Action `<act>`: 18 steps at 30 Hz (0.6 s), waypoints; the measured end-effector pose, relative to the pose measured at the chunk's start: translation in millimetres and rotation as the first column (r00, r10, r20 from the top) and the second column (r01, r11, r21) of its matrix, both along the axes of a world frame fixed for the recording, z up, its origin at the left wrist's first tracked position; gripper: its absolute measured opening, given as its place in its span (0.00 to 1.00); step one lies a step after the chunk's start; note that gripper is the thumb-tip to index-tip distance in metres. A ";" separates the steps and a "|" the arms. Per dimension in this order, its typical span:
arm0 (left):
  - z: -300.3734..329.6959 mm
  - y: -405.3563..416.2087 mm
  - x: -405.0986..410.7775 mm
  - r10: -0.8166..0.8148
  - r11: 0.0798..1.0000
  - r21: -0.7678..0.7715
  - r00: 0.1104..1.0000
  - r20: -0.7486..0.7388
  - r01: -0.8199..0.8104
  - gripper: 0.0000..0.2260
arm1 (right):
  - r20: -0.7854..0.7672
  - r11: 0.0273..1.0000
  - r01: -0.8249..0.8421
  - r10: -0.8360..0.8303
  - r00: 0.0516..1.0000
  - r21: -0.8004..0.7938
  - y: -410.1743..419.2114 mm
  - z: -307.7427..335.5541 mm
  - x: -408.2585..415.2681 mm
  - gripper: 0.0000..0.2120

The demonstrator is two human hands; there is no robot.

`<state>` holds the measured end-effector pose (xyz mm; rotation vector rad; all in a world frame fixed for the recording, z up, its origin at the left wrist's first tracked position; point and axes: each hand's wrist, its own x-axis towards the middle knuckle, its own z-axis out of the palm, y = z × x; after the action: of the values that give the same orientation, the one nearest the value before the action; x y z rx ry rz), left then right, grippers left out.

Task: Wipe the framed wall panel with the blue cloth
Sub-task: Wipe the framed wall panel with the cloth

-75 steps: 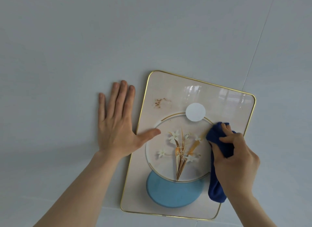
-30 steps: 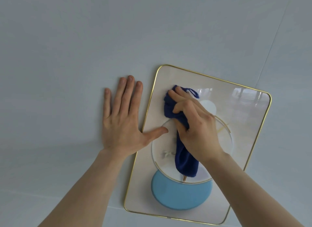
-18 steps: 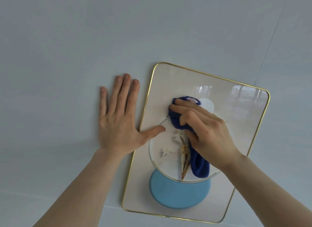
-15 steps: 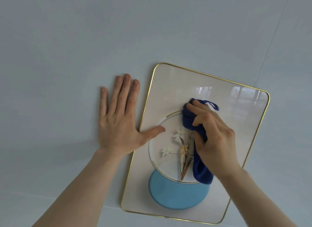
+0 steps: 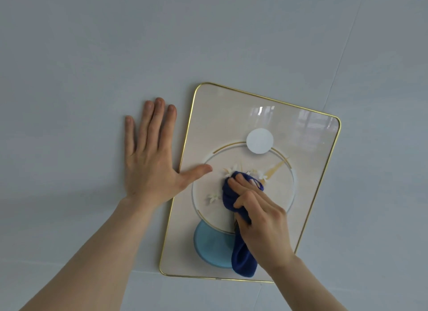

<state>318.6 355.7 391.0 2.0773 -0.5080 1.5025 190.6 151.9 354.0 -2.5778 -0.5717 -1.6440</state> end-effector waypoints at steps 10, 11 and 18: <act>25.9 17.4 -51.6 -0.249 0.969 -0.071 0.925 -0.286 0.238 0.58 | -0.395 0.956 0.253 -0.176 0.901 0.150 33.4 33.8 -37.3 0.18; 29.0 21.4 -62.3 -0.295 0.955 -0.116 0.902 -0.315 0.272 0.56 | -0.457 0.944 0.285 -0.183 0.870 0.166 38.8 41.7 -43.4 0.15; 3.9 38.1 -145.8 -0.525 0.851 -0.264 0.742 -0.417 0.454 0.26 | -0.614 0.769 0.331 0.099 0.783 0.546 43.1 45.2 -100.8 0.13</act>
<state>172.8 393.8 394.9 1.8974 -0.6608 0.6640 89.7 195.0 399.2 -2.3973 0.1929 -0.6892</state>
